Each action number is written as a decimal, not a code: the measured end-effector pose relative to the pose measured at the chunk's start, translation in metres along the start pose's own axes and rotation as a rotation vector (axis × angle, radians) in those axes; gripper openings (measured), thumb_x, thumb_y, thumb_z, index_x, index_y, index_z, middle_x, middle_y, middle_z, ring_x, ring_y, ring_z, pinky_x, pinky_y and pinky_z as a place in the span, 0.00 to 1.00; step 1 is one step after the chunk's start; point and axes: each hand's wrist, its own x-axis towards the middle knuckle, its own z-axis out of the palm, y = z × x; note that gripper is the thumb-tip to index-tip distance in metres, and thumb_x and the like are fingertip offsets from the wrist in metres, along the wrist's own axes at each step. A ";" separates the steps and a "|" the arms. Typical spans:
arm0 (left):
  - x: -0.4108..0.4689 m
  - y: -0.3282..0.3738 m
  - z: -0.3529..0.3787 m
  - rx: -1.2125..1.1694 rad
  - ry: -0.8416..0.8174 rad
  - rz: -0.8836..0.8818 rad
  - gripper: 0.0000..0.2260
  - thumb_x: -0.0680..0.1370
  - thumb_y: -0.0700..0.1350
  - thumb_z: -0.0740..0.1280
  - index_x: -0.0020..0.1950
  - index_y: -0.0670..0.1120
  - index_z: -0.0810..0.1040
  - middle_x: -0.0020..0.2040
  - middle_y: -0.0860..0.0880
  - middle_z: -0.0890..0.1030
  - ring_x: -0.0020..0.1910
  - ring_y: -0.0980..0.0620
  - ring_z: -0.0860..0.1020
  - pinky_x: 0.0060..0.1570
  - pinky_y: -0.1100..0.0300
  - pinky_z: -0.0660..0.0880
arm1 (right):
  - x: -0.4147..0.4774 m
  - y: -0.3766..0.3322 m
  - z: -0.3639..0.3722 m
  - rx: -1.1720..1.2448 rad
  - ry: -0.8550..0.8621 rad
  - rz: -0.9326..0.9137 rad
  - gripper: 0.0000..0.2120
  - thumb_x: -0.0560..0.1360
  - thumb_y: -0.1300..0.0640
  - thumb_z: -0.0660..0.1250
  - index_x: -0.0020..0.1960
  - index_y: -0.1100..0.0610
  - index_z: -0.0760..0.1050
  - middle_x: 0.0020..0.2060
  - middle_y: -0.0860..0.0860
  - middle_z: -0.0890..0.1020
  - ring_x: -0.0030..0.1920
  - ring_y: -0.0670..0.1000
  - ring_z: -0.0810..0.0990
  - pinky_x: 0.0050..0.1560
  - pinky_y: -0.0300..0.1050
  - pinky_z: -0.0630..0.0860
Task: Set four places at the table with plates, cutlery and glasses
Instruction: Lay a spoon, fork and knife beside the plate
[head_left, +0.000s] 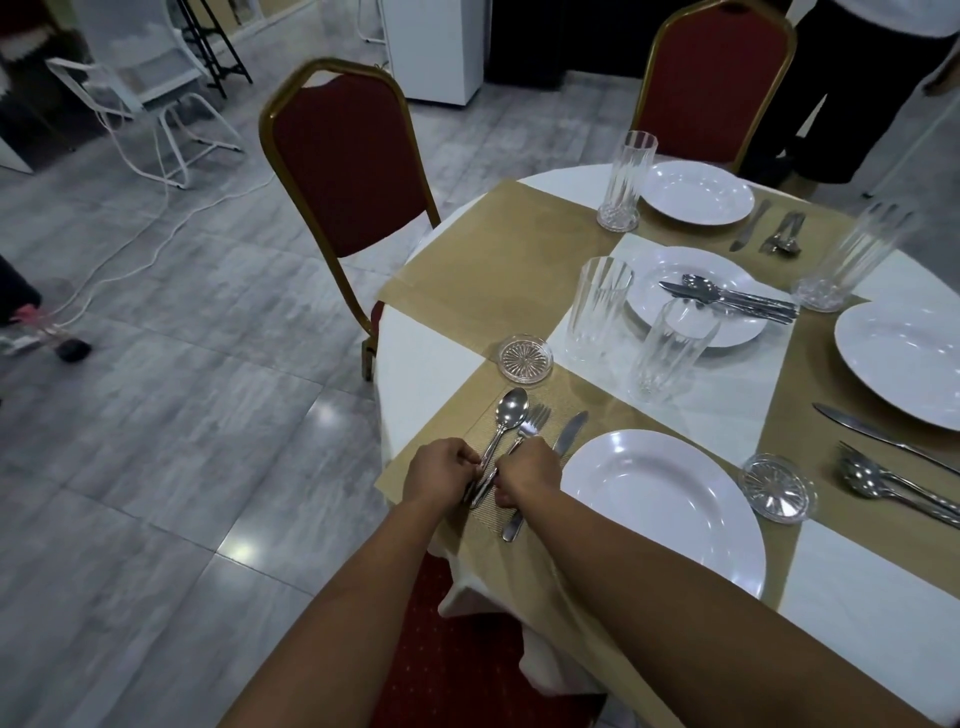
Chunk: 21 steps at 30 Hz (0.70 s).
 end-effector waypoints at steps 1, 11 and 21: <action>-0.001 0.000 0.001 -0.001 0.004 0.000 0.03 0.72 0.42 0.73 0.42 0.49 0.81 0.38 0.51 0.81 0.41 0.52 0.80 0.43 0.58 0.76 | 0.000 0.001 0.000 -0.001 0.000 0.000 0.07 0.72 0.64 0.65 0.49 0.62 0.79 0.42 0.58 0.85 0.41 0.59 0.86 0.43 0.56 0.84; -0.005 -0.006 0.005 -0.023 0.024 0.012 0.05 0.72 0.41 0.71 0.46 0.48 0.83 0.41 0.49 0.83 0.43 0.51 0.80 0.45 0.56 0.78 | -0.004 0.002 -0.005 -0.022 -0.012 -0.012 0.10 0.72 0.63 0.66 0.53 0.62 0.79 0.46 0.57 0.85 0.47 0.56 0.85 0.42 0.45 0.79; -0.005 -0.009 0.006 -0.021 0.066 0.010 0.05 0.73 0.41 0.71 0.47 0.48 0.82 0.40 0.50 0.82 0.43 0.51 0.80 0.45 0.58 0.76 | -0.002 0.004 -0.004 0.012 -0.010 -0.055 0.25 0.73 0.66 0.63 0.69 0.55 0.69 0.51 0.58 0.84 0.50 0.60 0.84 0.51 0.56 0.82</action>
